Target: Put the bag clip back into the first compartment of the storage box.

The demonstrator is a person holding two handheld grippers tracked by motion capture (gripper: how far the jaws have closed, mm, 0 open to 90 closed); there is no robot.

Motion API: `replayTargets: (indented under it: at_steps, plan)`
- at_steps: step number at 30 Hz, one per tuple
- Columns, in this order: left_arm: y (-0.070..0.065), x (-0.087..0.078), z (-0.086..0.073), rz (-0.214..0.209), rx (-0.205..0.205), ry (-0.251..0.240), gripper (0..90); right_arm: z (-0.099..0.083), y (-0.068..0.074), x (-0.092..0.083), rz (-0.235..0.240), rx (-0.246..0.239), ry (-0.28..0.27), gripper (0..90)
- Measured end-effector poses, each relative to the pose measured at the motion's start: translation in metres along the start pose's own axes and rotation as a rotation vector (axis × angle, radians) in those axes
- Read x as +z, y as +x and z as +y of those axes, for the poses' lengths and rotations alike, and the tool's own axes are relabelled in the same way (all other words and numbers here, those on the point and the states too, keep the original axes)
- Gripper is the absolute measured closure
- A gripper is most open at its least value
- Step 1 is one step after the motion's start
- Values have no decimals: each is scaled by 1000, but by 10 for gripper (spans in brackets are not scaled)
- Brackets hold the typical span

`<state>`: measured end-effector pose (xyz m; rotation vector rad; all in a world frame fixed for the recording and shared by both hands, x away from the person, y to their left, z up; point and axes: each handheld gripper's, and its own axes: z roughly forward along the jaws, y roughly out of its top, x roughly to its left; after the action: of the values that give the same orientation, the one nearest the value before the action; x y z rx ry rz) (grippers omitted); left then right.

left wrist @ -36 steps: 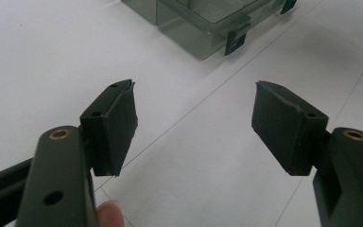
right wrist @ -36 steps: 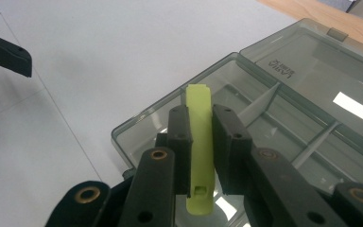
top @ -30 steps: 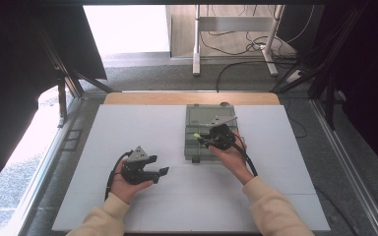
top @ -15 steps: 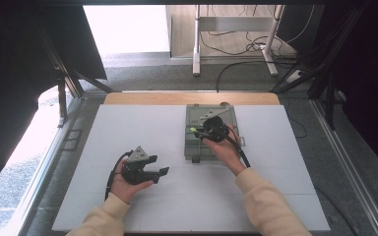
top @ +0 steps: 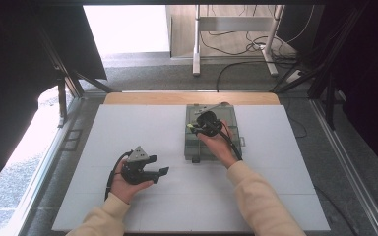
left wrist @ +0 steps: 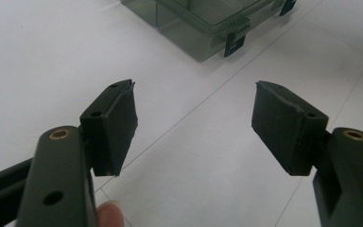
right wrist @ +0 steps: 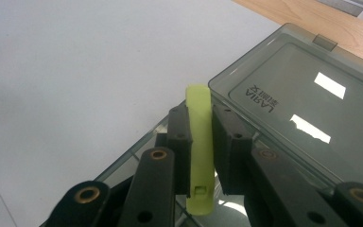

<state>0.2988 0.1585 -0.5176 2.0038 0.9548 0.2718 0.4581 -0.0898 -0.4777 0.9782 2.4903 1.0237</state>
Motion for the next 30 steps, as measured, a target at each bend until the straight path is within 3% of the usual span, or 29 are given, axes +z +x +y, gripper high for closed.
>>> replayTargets:
  at_steps: [15,17,20,22,30]
  plan:
    - [0,-1,0,2,2,0,320,4,5,6,-12,1,3,770]
    - [0,-1,0,1,1,-1,320,4,4,7,-16,6,0,702]
    - [0,-1,0,1,0,-3,320,2,4,8,-31,15,-10,509]
    - [0,-1,0,1,-1,-5,320,2,3,6,-31,33,-26,443]
    - [1,-2,0,1,-1,-5,320,-1,-5,-8,-13,75,-61,339]
